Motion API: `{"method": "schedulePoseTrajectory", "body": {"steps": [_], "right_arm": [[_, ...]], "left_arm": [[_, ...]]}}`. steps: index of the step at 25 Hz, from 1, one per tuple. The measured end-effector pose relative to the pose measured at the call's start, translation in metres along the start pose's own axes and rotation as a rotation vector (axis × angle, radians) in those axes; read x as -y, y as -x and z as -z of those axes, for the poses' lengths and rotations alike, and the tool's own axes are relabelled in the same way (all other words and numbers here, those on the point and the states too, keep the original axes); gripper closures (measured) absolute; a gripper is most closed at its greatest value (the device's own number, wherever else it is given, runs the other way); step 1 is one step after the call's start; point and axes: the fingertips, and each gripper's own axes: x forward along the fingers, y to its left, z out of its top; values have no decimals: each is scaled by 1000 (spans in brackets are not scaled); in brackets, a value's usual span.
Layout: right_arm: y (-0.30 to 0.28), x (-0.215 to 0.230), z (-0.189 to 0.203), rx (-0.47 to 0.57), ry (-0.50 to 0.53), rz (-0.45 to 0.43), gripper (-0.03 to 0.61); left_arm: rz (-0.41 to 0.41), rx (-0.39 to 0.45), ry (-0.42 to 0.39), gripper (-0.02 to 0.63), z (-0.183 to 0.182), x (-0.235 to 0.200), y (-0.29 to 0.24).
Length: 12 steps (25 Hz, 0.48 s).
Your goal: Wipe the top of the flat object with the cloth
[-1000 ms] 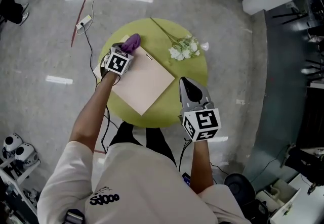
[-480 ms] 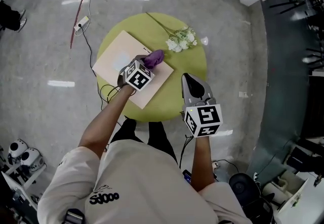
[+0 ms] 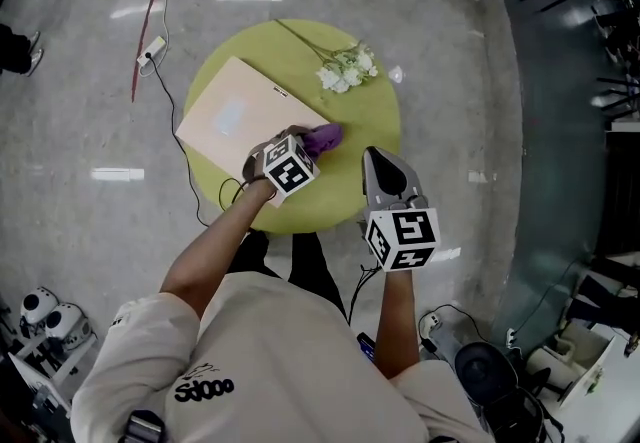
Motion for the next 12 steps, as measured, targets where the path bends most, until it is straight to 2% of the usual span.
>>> {"method": "schedulePoseTrajectory", "body": {"steps": [5, 12], "right_arm": [[-6, -10, -3, -2, 12, -22, 569], [-24, -32, -12, -1, 38, -92, 569]], "left_arm": [[-27, 11, 66, 520, 15, -20, 15], [-167, 43, 283, 520, 57, -91, 56]]}}
